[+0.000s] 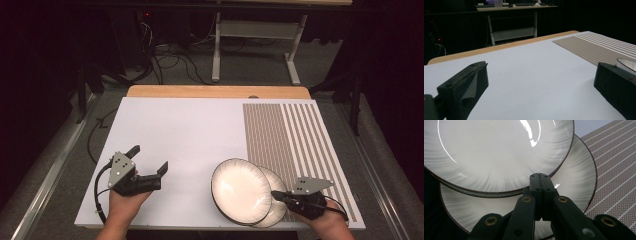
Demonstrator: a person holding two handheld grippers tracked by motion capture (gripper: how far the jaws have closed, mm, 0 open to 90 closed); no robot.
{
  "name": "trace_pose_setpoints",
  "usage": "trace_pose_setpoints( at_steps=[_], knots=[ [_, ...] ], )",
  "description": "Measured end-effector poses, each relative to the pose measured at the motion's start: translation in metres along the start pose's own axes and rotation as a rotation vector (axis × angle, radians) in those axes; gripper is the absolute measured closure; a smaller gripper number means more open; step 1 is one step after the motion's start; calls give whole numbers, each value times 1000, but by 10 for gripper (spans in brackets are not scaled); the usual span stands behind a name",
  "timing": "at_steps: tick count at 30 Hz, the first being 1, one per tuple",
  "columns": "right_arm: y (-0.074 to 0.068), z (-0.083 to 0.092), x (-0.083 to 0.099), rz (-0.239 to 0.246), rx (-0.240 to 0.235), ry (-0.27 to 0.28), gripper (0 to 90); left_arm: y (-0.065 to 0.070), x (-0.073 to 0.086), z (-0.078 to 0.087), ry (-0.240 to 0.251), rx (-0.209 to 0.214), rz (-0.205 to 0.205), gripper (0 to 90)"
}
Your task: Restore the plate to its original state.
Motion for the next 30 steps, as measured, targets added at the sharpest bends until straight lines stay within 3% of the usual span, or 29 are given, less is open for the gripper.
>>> trace_pose_setpoints(
  at_steps=[30],
  knots=[
    [1, 2, -1, -5, 4, 4, 900, -3, 2, 0, -2, 20, 8, 2]
  ],
)
Point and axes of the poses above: each handheld gripper's, and its own axes: z roughly backward along the jaws, x roughly out of its underside, y roughly to its right, the point moved 10 cm from there along -z, roughly forward along the jaws, and after that the axes turned 12 degrees about y, right-handed, at the moved point
